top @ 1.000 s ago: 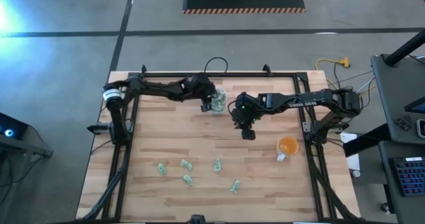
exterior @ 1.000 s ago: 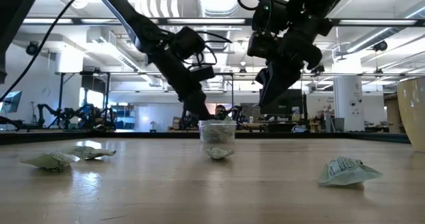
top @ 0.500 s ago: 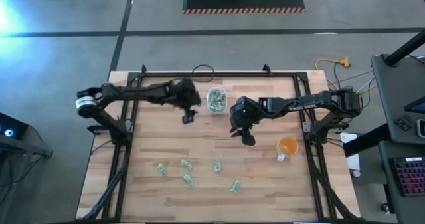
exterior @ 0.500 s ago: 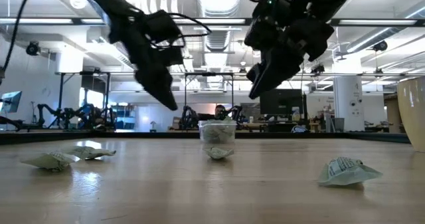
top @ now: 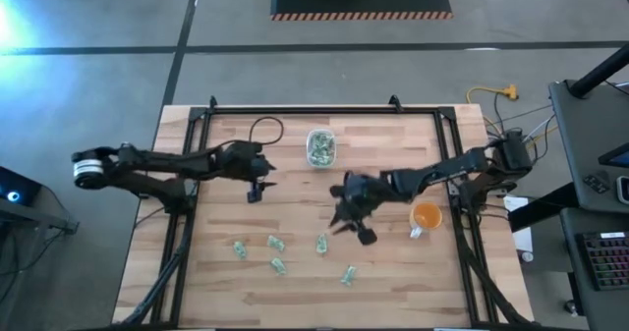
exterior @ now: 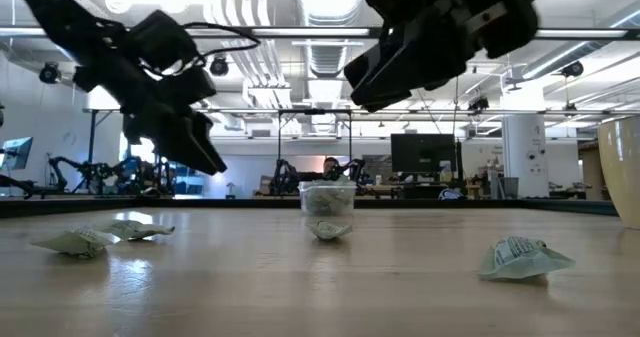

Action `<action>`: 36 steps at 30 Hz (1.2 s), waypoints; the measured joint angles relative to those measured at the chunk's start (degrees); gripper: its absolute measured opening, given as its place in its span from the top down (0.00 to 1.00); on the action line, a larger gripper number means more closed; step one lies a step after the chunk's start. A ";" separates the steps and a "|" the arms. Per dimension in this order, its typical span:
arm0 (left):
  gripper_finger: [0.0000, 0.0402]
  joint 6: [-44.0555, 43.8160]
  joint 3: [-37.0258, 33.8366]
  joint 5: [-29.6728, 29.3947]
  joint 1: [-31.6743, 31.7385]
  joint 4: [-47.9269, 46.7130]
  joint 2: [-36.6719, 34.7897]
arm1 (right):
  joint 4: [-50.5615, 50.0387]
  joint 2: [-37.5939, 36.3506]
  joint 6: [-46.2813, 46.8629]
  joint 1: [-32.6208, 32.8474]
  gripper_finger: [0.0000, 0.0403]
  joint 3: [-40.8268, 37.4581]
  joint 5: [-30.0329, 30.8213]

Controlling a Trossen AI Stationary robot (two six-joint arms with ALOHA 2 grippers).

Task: Pick and place Stevia / Truvia into bins
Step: Put the green stevia packet into the transparent bin

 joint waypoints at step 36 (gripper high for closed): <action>0.46 -2.97 -3.96 0.35 -0.17 -0.18 -13.20 | 7.88 18.73 6.86 4.71 0.59 4.26 10.85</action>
